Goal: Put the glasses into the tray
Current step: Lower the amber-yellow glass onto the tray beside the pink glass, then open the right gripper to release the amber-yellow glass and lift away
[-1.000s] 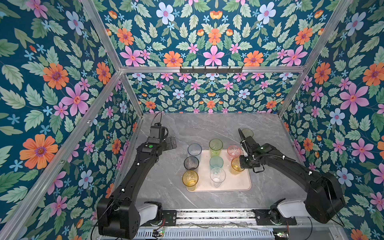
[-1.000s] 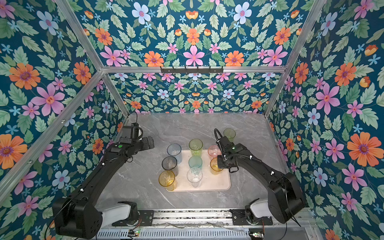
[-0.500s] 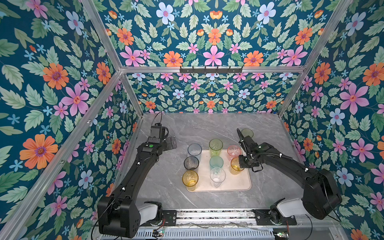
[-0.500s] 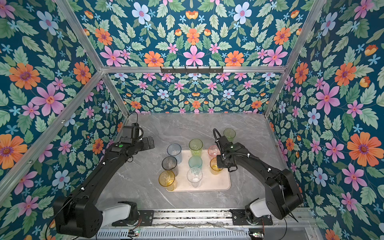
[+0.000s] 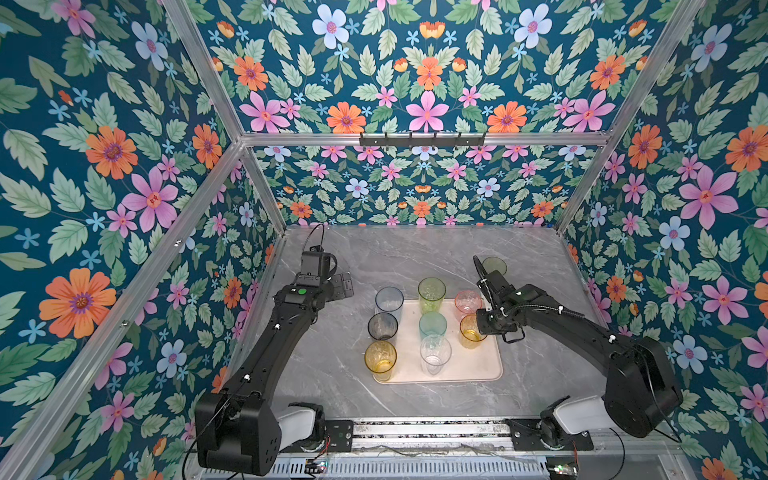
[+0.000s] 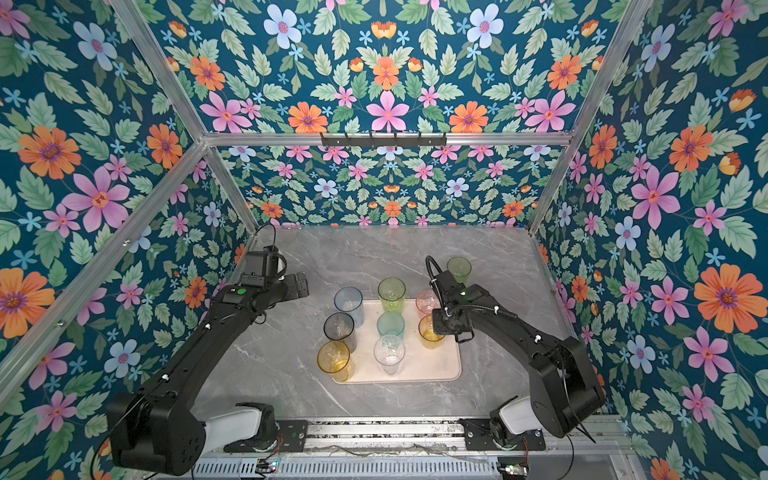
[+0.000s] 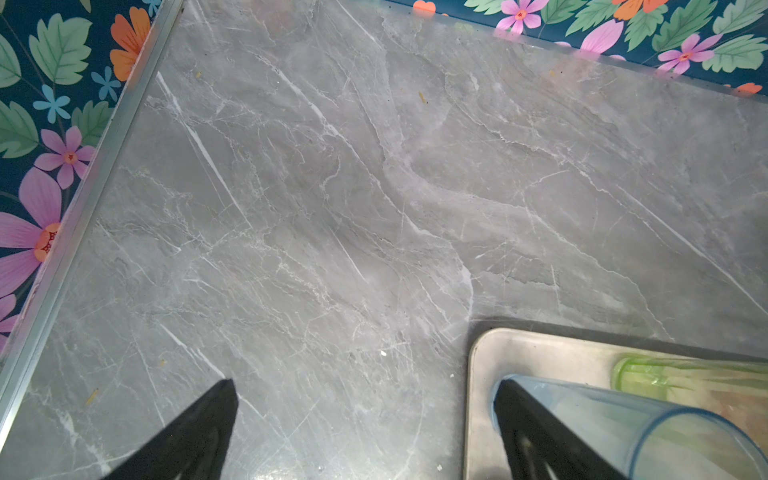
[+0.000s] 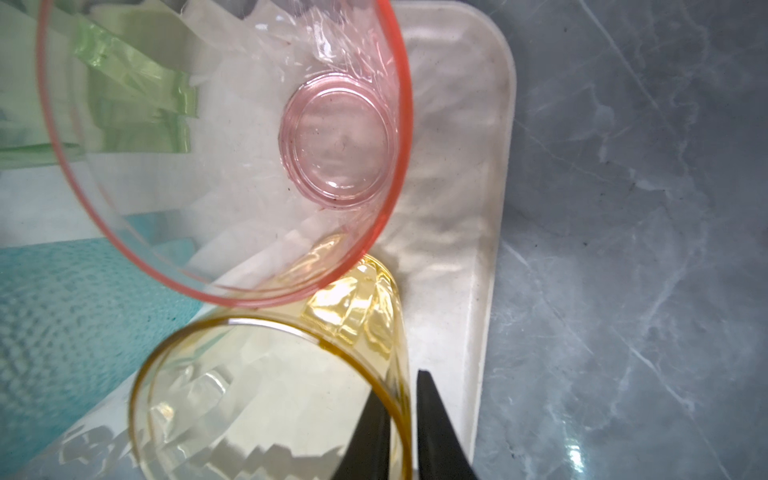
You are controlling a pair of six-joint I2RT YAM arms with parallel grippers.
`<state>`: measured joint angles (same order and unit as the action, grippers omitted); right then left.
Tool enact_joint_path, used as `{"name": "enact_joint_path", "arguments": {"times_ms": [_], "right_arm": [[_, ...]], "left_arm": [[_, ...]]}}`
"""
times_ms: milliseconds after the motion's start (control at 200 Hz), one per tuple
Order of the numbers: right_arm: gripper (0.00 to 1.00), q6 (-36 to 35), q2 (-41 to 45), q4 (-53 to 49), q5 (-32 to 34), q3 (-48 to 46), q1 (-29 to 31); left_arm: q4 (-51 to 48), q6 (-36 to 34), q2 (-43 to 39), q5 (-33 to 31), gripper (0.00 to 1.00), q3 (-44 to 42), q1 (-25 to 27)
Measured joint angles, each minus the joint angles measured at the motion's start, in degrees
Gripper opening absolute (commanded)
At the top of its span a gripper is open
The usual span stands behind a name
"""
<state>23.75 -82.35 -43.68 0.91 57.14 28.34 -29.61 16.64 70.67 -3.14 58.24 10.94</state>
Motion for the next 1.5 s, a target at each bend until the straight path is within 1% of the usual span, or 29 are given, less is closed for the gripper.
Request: {"name": "enact_joint_path", "arguments": {"times_ms": [155, 345, 490, 590, 860, 1080, 1275, 1500], "right_arm": [[0.22, 0.0, -0.26, 0.0, 0.07, 0.7, 0.0], [0.25, -0.02, -0.26, -0.33, -0.35, 1.73, 0.0], [0.36, -0.22, 0.48, -1.66, -0.24, 3.61, 0.0], [0.4, -0.81, 1.79, -3.1, 0.46, 5.57, 0.0], [0.44, -2.93, 6.03, -7.06, 3.17, 11.72, 0.0], [0.48, -4.52, 6.86, -8.0, 7.02, 16.33, -0.2], [0.5, -5.9, 6.12, -6.84, 8.28, 19.3, -2.8], [0.5, -6.38, 2.6, -4.74, 8.07, 22.29, -8.48]], "left_arm": [[-0.02, 0.0, 0.0, -0.02, 0.99, 0.04, 0.0], [-0.02, 0.0, 0.02, -0.04, 0.99, 0.07, 0.0], [-0.02, 0.0, 0.24, -0.02, 0.99, 0.07, -0.02], [-0.02, 0.0, 0.28, -0.02, 0.99, 0.09, -0.04], [-0.04, 0.0, 0.31, -0.02, 1.0, 0.09, -0.04], [-0.07, 0.0, 0.31, -0.02, 0.99, 0.09, -0.04], [-0.09, 0.0, 0.11, -0.02, 0.99, 0.09, -0.04], [-0.22, 0.0, -0.11, -0.04, 0.99, 0.09, -0.07]]}}
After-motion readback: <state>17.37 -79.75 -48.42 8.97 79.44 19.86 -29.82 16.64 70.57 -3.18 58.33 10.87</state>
